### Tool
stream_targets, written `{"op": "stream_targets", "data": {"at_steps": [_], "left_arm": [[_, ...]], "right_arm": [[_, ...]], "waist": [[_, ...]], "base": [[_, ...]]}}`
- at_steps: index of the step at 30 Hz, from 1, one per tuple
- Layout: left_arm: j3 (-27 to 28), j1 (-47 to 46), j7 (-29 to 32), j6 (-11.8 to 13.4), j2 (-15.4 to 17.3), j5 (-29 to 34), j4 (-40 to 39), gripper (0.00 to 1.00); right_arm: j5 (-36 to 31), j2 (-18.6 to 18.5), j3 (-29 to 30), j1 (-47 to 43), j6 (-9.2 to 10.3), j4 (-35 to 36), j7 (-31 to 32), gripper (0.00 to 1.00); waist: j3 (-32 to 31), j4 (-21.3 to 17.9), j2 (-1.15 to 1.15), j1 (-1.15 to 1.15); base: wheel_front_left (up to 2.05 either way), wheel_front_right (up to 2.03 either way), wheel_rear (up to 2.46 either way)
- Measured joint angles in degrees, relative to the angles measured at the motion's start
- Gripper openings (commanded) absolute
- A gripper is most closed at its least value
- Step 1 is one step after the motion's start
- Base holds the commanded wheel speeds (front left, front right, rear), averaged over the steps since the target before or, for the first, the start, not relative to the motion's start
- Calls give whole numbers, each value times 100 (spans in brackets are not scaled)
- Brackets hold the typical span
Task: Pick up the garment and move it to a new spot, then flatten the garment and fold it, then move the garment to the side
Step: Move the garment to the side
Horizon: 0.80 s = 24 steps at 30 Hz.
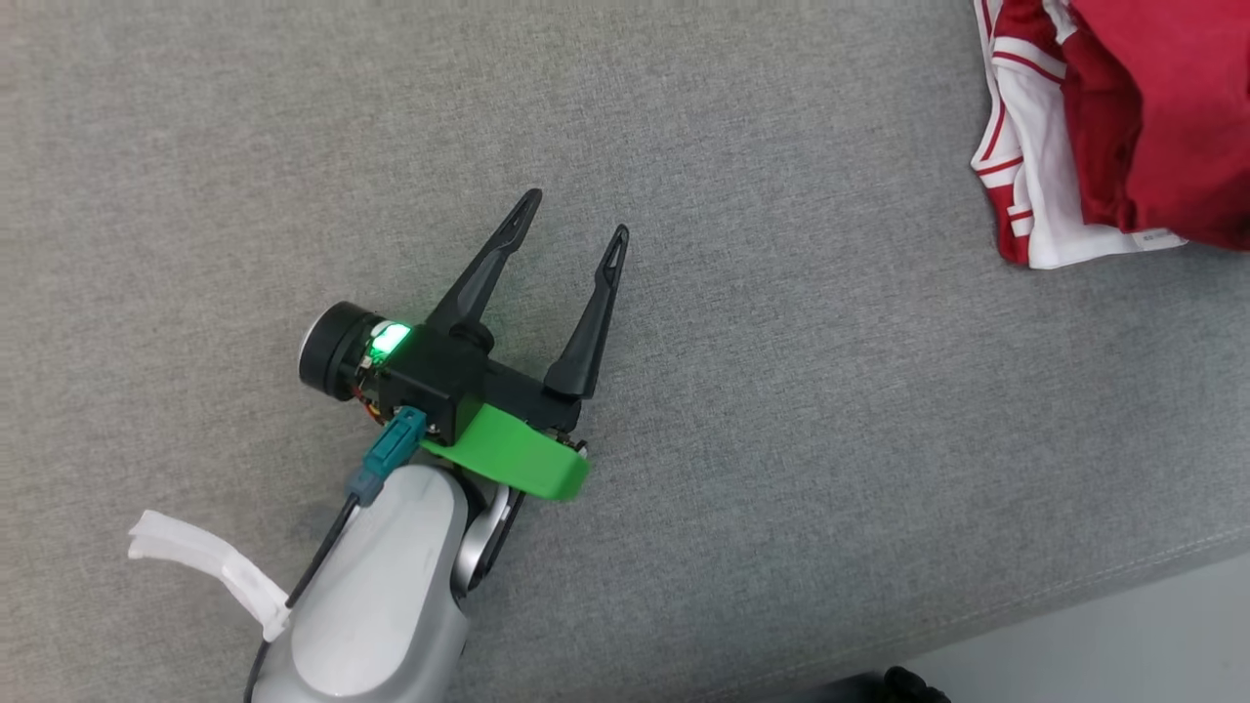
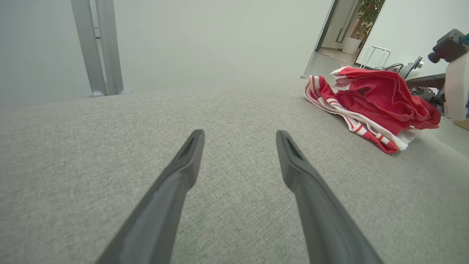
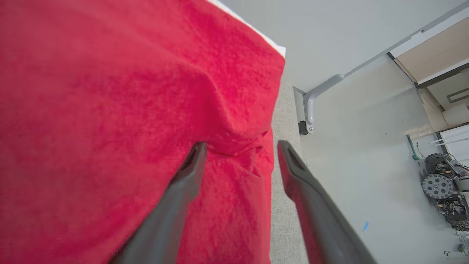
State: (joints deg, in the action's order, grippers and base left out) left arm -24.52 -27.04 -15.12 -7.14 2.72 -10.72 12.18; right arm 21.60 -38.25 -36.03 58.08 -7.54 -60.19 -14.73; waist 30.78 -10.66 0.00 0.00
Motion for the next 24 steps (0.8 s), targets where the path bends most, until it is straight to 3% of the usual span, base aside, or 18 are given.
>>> {"op": "stream_targets", "data": {"at_steps": [7, 14, 24], "left_arm": [[93, 259, 0, 35, 1, -236, -71, 100], [396, 669, 0, 191, 2, -474, -221, 100], [1028, 1245, 0, 319, 4, -647, -447, 100]], "right_arm": [[433, 121, 433, -18, 1, 229, -27, 100], [563, 349, 833, -521, 1, 1519, -32, 100], [740, 1374, 1794, -2152, 1, 3602, -33, 100]], "waist": [[-462, 43, 0, 0], [-1074, 152, 0, 0], [-1864, 502, 0, -1]], "base": [[0, 0, 0], [0, 0, 0], [0, 0, 0]]}}
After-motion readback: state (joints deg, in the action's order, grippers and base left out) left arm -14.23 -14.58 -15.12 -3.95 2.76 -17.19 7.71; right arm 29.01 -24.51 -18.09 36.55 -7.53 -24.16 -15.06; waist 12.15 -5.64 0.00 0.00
